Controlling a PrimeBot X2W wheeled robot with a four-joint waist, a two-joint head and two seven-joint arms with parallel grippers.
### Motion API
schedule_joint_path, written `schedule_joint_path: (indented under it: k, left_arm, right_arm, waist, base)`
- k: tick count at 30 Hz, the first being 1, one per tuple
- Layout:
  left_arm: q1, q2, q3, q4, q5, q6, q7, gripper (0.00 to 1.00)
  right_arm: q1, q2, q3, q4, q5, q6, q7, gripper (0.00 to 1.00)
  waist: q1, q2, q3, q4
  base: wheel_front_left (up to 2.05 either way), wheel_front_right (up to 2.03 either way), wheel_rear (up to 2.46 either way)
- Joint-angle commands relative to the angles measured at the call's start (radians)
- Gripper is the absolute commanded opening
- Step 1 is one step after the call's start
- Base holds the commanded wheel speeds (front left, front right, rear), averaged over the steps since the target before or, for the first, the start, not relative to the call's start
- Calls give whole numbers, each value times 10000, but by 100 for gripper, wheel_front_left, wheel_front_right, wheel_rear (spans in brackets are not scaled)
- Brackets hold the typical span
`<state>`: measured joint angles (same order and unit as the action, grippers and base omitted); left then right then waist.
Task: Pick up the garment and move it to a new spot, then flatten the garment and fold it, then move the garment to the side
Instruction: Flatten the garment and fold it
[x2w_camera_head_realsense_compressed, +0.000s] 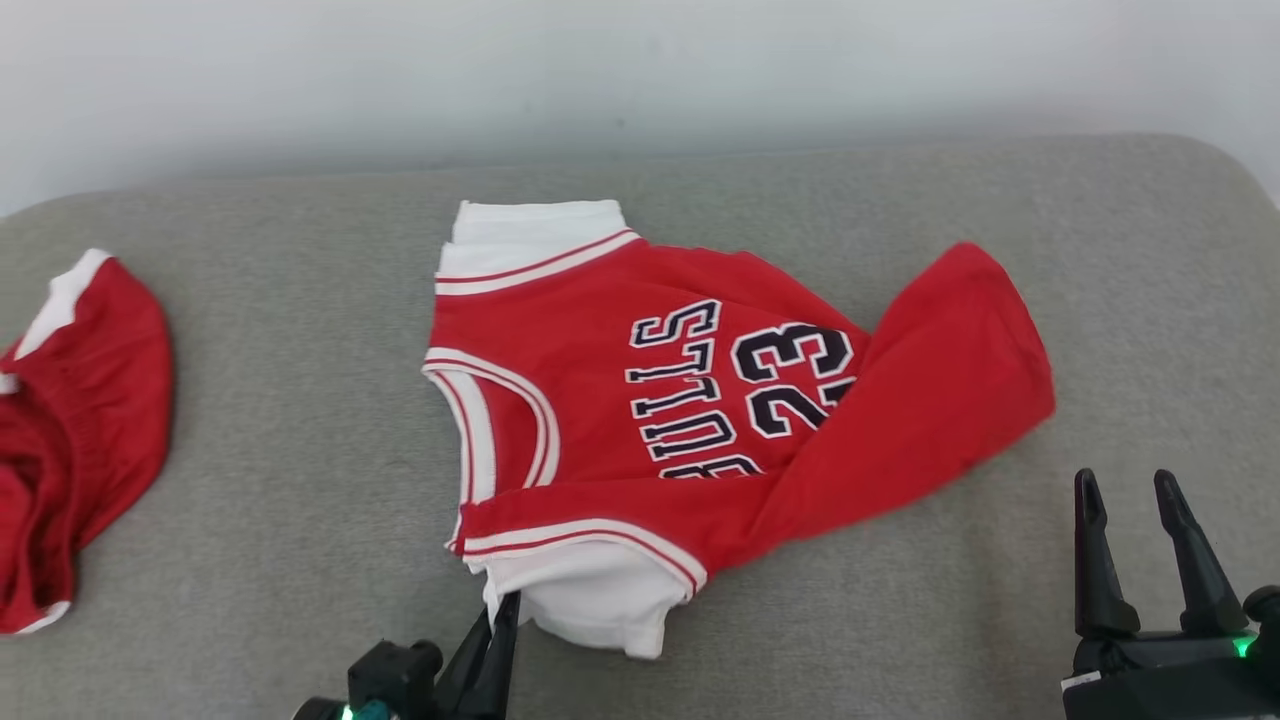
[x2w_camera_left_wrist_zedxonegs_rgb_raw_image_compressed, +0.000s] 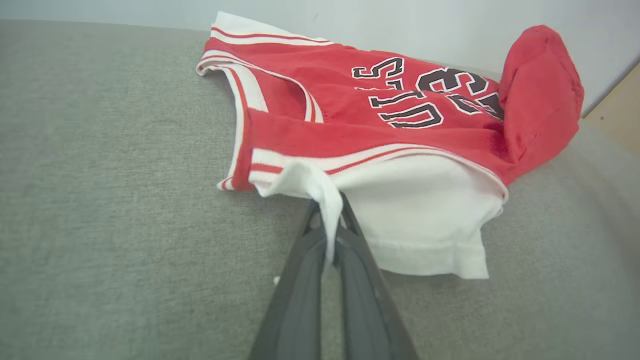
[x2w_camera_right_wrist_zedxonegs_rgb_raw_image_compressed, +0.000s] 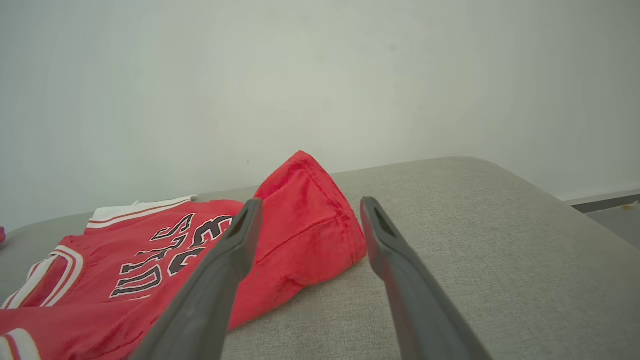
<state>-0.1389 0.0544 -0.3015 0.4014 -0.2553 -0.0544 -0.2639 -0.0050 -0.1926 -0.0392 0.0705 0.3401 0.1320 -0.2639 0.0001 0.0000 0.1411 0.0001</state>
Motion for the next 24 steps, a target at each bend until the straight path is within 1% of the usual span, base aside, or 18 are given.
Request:
schedule_joint_path:
  k: [1, 4, 8, 10, 12, 14, 15, 16, 17, 19, 24]
  left_arm:
    - [269, 96, 45, -146, -144, -27, 60, 0]
    - [723, 277, 99, -662, -280, 32, 598, 0]
    - [1429, 684, 327, -1586, -521, 217, 1365, 0]
    - [1820, 726, 471, -2072, -756, 351, 1653, 0]
    - [2146, 886, 504, -2395, -678, 511, 1931, 0]
    - [2336, 924, 629, -2511, -851, 579, 1966, 0]
    - [2402, 965, 654, -2497, -809, 592, 1903, 14]
    - [2429, 949, 681, -2476, -779, 635, 1750, 45]
    - [2438, 887, 703, -2442, -808, 638, 1579, 100]
    - [2360, 830, 724, -2338, -827, 602, 1169, 100]
    - [1990, 727, 882, -2207, -572, 728, 243, 100]
  right_arm:
    - [106, 70, -17, 26, 19, -27, -7, 100]
    - [205, 110, -54, 105, -28, -27, -7, 100]
    - [221, 94, -138, 154, -52, -27, -7, 100]
    - [214, 57, -183, 177, -30, -27, -5, 100]
    - [180, 14, -199, 240, 0, -27, -7, 100]
    - [161, -5, -202, 284, 25, -27, -5, 100]
    - [167, -9, -191, 316, 25, -27, -7, 100]
    - [174, -18, -172, 331, 28, -27, -7, 100]
    - [179, -28, -153, 352, 34, -27, -7, 100]
    - [183, -59, -134, 410, 55, -27, -7, 100]
    - [198, -73, -143, 438, -51, -27, -7, 100]
  waist:
    - [-1, 0, -319, 493]
    - [-1, 0, -417, 816]
    - [-1, 0, -383, 1087]
    - [-1, 0, -336, 1165]
    - [-1, 0, -282, 1189]
    - [-1, 0, -252, 1196]
    - [-1, 0, -251, 1185]
    - [-1, 0, -265, 1171]
    - [-1, 0, -284, 1149]
    - [-1, 0, -324, 1095]
    - [-1, 0, -526, 941]
  base:
    - [0, 0, 0]
    - [0, 0, 0]
    - [0, 0, 0]
    - [0, 0, 0]
    - [0, 0, 0]
    - [0, 0, 0]
    - [0, 0, 0]
    - [0, 0, 0]
    - [0, 0, 0]
    - [0, 0, 0]
    - [0, 0, 0]
